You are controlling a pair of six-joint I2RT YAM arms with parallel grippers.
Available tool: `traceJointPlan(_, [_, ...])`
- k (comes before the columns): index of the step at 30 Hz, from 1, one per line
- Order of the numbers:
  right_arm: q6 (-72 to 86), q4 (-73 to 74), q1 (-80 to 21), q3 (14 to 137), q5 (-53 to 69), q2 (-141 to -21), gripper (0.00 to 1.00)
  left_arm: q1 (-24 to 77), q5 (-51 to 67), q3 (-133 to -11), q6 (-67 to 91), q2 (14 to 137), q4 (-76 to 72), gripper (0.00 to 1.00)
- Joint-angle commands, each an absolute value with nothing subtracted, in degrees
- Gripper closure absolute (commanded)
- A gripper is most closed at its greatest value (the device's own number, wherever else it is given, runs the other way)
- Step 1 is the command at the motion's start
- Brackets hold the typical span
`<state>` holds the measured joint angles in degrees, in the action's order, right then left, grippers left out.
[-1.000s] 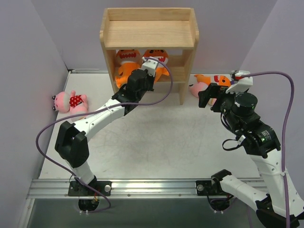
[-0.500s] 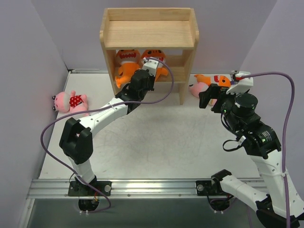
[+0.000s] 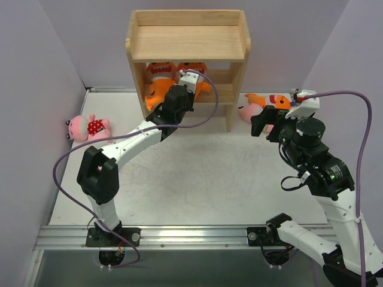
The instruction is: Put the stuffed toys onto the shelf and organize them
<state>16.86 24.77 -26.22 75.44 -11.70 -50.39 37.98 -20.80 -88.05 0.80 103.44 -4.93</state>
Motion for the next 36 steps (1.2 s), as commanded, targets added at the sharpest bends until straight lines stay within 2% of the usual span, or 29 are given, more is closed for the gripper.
traceJointPlan(1, [17.23,24.08,-25.84,76.99,-12.66,-50.45,0.02,37.44,-20.83,-91.49,1.05,103.45,-7.12,0.94])
traceJointPlan(7, [17.4,23.99,-25.84,76.82,-12.39,-50.54,0.02,37.27,-21.44,-91.93,1.67,103.62,-5.36,0.89])
traceJointPlan(12, [17.32,24.17,-25.84,76.99,-11.87,-50.71,0.02,37.18,-21.88,-91.67,2.37,103.62,-5.27,0.75])
traceJointPlan(18, [17.31,24.34,-25.84,77.08,-11.87,-50.71,0.02,37.09,-23.03,-91.14,2.64,103.36,-5.1,0.76])
traceJointPlan(22, [17.4,24.17,-25.84,76.99,-11.52,-50.89,0.02,37.18,-24.25,-90.79,2.72,102.75,-5.27,0.86])
traceJointPlan(27, [17.49,23.99,-25.84,76.99,-11.34,-50.8,0.02,37.18,-24.87,-90.62,3.08,102.57,-5.27,0.86])
traceJointPlan(32, [17.58,24.0,-25.84,76.73,-11.34,-50.71,0.02,37.18,-22.95,-90.09,4.3,102.57,-6.06,0.61])
traceJointPlan(35, [17.67,23.99,-25.84,76.47,-11.34,-50.71,0.02,37.18,-21.89,-89.74,5.27,102.22,-6.41,0.55])
traceJointPlan(36, [17.67,24.08,-25.84,76.46,-11.34,-50.71,0.02,37.26,-21.36,-89.65,5.45,101.87,-6.59,0.49])
